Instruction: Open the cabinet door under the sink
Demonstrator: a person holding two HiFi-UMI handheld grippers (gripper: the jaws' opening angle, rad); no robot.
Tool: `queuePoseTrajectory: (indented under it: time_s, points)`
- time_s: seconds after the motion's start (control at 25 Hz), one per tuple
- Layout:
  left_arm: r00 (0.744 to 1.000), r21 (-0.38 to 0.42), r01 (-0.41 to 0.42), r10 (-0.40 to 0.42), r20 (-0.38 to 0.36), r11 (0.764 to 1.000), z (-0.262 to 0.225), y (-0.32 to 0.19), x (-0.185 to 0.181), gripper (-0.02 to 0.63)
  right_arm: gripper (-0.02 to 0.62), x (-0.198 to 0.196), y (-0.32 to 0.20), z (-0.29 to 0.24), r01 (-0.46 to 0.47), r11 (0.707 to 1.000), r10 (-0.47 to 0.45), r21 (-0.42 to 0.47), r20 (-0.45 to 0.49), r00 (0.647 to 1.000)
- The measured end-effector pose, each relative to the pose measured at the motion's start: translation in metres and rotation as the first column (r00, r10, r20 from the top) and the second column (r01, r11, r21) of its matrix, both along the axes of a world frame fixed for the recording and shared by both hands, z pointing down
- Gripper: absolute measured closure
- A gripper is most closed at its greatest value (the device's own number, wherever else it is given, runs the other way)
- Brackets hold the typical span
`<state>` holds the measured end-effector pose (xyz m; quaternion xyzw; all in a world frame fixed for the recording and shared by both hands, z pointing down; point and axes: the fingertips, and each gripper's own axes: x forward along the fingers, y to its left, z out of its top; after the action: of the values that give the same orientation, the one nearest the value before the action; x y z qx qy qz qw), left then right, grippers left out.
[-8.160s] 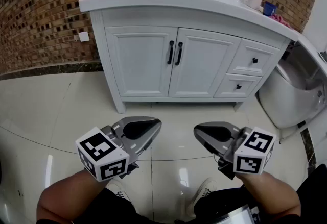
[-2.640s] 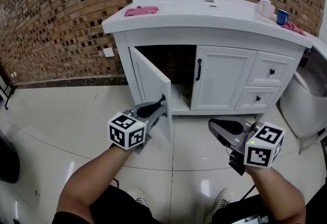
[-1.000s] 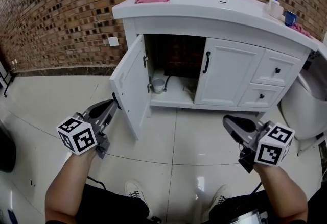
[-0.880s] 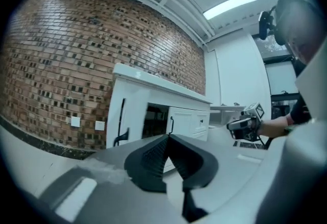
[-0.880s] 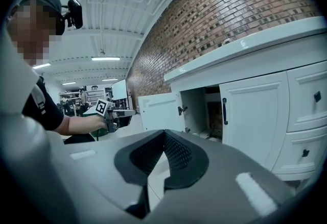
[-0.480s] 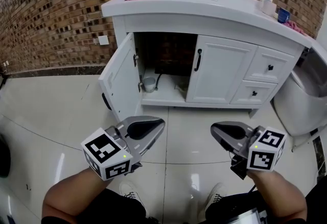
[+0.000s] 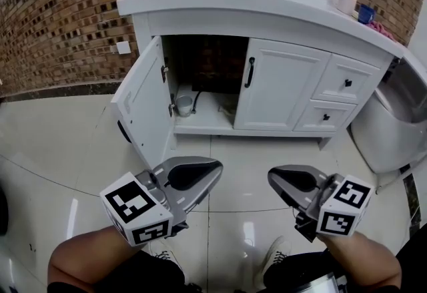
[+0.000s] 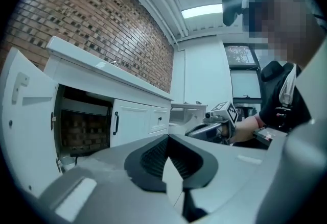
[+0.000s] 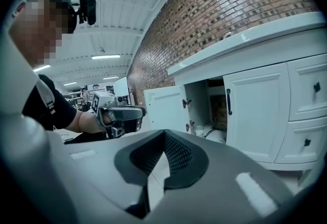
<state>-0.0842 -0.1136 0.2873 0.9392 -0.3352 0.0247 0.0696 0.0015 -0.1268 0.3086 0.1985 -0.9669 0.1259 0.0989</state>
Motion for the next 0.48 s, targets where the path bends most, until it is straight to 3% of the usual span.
queuePoseTrajectory:
  time_s: [0.48]
  points:
    - [1.000,-0.016,0.013,-0.012,0.025,1.000,0.0082,-0.0023,-0.0039,0.600,0.589,-0.0071,-0.0013,-0.0060,0.011,1.000,-0.011,0.019,0.006,1.000]
